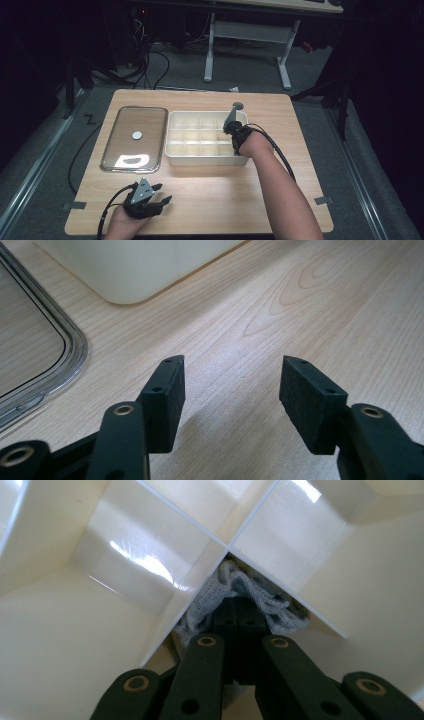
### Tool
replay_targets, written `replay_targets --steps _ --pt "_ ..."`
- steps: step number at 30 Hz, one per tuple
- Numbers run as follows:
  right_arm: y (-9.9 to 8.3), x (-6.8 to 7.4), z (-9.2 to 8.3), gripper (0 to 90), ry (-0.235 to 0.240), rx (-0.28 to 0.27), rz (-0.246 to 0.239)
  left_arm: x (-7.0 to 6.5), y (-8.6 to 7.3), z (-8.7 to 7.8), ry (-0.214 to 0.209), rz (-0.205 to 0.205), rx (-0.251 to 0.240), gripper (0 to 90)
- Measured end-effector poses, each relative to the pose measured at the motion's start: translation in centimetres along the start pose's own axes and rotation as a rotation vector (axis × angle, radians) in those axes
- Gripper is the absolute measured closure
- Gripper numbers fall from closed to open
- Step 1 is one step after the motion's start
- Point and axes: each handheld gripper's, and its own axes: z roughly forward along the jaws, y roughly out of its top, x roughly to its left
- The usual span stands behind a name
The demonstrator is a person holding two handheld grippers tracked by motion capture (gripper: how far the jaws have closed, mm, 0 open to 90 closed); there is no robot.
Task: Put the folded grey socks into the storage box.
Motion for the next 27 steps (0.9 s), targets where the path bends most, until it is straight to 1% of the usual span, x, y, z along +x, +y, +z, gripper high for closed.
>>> replay_targets --steps 2,3,5,6,8,9,12,13,14,16,17,18,19,20,21,22,23,24,25,26,27 --pt "0.0 0.0 0.0 90.0 -0.002 -0.005 0.003 0.0 0.0 0.0 0.0 0.0 0.0 44.2" --pt "-0.1 0.1 0.0 90.0 0.0 -0.006 0.012 0.0 0.0 0.0 0.0 -0.001 -0.001 44.2" --pt "-0.2 -0.2 0.0 90.0 0.004 -0.016 -0.003 -0.1 0.0 -0.1 0.0 -0.002 -0.001 44.2" --pt "-0.3 -0.2 0.0 90.0 0.01 -0.016 0.005 0.0 0.0 -0.1 0.0 -0.002 0.0 44.2" --pt "-0.4 -0.3 -0.1 90.0 0.017 -0.023 0.001 0.0 0.0 -0.1 -0.001 -0.004 0.0 44.2" --pt "-0.4 -0.3 -0.2 90.0 0.02 -0.024 0.012 0.0 0.0 -0.1 0.0 -0.005 0.0 44.2" --pt "-0.8 -0.4 -0.8 87.9 0.023 -0.039 0.004 0.1 0.0 -0.1 0.001 -0.005 -0.001 44.2" --pt "-1.2 -0.5 -1.4 85.7 0.028 -0.049 0.022 0.1 0.0 -0.1 0.002 -0.005 0.0 44.2" --pt "-1.4 -0.6 -1.7 85.2 0.022 -0.069 0.013 0.1 0.0 0.0 0.002 -0.004 -0.002 44.2" --pt "-1.8 -0.6 -2.5 83.6 0.024 -0.108 0.021 0.1 0.0 0.0 0.002 0.001 -0.003 44.2" --pt "-1.8 -0.6 -2.5 83.6 0.024 -0.108 0.021 0.1 0.0 0.0 0.002 0.001 -0.003 44.2" --pt "-2.2 -0.7 -3.3 82.7 0.018 -0.143 0.017 0.1 0.1 0.0 0.003 0.003 -0.003 44.2" --pt "-2.4 -0.6 -3.5 82.5 0.023 -0.153 0.031 0.1 0.1 0.0 0.002 0.002 0.002 44.2" --pt "-2.4 -0.6 -3.5 82.5 0.023 -0.153 0.031 0.2 0.1 0.0 -0.001 -0.001 0.004 44.2" --pt "-2.6 -0.6 -3.8 82.5 0.022 -0.17 0.032 0.2 0.1 0.0 -0.002 -0.005 0.0 44.2" --pt "-2.8 -0.7 -4.1 81.7 0.025 -0.191 0.029 0.2 0.1 0.0 -0.003 -0.004 0.002 44.2" --pt "-3.3 -0.6 -4.7 80.5 0.028 -0.229 0.04 0.2 0.1 0.0 -0.002 -0.006 0.002 44.2" --pt "-3.3 -0.6 -4.7 80.5 0.028 -0.229 0.04 0.2 0.1 0.0 -0.002 -0.006 0.002 44.2" --pt "-3.5 -0.7 -4.9 78.8 0.038 -0.252 0.032 0.2 0.1 0.0 -0.006 -0.006 0.003 44.3" --pt "-3.5 -0.7 -4.9 78.8 0.038 -0.252 0.032 0.2 0.1 0.0 -0.006 -0.006 0.003 44.3" --pt "-3.9 -0.7 -5.0 77.8 0.034 -0.268 0.029 0.1 0.1 -0.1 -0.006 -0.008 -0.002 44.3"
